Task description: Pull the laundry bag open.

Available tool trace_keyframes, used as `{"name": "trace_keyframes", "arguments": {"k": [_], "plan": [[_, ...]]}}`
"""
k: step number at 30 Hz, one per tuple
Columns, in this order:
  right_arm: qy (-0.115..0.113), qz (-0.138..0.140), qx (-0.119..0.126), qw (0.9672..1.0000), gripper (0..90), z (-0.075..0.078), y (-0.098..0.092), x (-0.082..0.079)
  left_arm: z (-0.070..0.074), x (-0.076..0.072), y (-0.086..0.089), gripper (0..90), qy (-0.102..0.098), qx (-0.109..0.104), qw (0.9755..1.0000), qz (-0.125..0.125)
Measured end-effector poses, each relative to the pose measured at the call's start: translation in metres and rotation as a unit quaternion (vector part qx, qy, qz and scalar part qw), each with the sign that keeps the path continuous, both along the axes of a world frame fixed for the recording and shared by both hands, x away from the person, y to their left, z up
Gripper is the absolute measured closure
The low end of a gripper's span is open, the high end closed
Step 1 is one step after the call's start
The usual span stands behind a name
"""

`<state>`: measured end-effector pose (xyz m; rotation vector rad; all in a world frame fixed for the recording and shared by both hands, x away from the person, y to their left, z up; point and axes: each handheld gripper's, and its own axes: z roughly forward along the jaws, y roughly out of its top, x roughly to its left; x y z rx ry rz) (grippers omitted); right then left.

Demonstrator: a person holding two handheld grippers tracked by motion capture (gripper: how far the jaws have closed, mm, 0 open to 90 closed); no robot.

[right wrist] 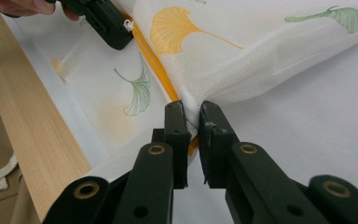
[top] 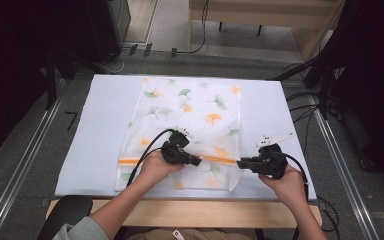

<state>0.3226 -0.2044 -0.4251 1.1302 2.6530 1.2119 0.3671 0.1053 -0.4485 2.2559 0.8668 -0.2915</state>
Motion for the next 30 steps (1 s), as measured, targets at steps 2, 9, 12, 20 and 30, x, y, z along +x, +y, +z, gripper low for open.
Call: {"name": "trace_keyframes", "arguments": {"k": [2,9,12,20,30], "plan": [[0.001,0.0,0.001,1.0,84.6,0.0,0.0,0.001,0.0,-0.001,0.001,90.0,-0.001,0.003,1.0,0.003],[0.004,0.004,-0.002,1.0,84.6,-0.001,0.001,0.003,0.001,-0.002,0.004,90.0,0.001,0.001,1.0,0.004],[0.006,0.002,-0.001,1.0,84.5,0.0,0.002,0.002,0.001,-0.001,0.005,90.0,0.002,-0.002,1.0,0.005],[0.004,0.003,-0.003,1.0,84.5,-0.001,0.001,0.003,0.001,0.001,0.009,90.0,0.003,0.001,1.0,0.008],[0.002,0.006,-0.005,1.0,84.5,0.0,-0.001,0.006,0.001,0.002,0.022,90.0,0.005,0.005,0.9996,0.027]]}}
